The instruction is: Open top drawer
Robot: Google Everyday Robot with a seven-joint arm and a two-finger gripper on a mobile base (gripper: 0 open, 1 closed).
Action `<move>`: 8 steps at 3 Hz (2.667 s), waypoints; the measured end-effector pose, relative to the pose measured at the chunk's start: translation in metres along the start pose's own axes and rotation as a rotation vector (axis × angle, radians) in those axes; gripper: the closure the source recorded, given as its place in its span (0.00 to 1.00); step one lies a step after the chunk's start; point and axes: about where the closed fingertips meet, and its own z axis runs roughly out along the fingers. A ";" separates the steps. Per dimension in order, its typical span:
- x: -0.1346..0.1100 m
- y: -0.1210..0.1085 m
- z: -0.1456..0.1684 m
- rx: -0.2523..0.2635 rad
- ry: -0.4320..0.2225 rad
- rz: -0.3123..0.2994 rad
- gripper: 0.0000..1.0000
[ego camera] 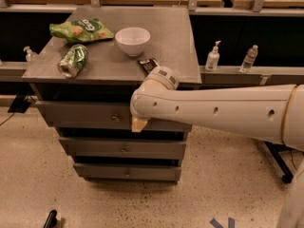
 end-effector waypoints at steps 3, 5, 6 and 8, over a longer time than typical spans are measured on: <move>-0.029 0.018 0.016 -0.188 -0.062 -0.113 0.30; -0.033 0.039 0.013 -0.268 -0.098 -0.137 0.31; -0.035 0.060 -0.009 -0.299 -0.144 -0.135 0.32; -0.049 0.112 -0.071 -0.356 -0.213 -0.136 0.33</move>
Offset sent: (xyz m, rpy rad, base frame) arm -0.0091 0.0381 -0.0133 -0.0401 0.1669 0.2003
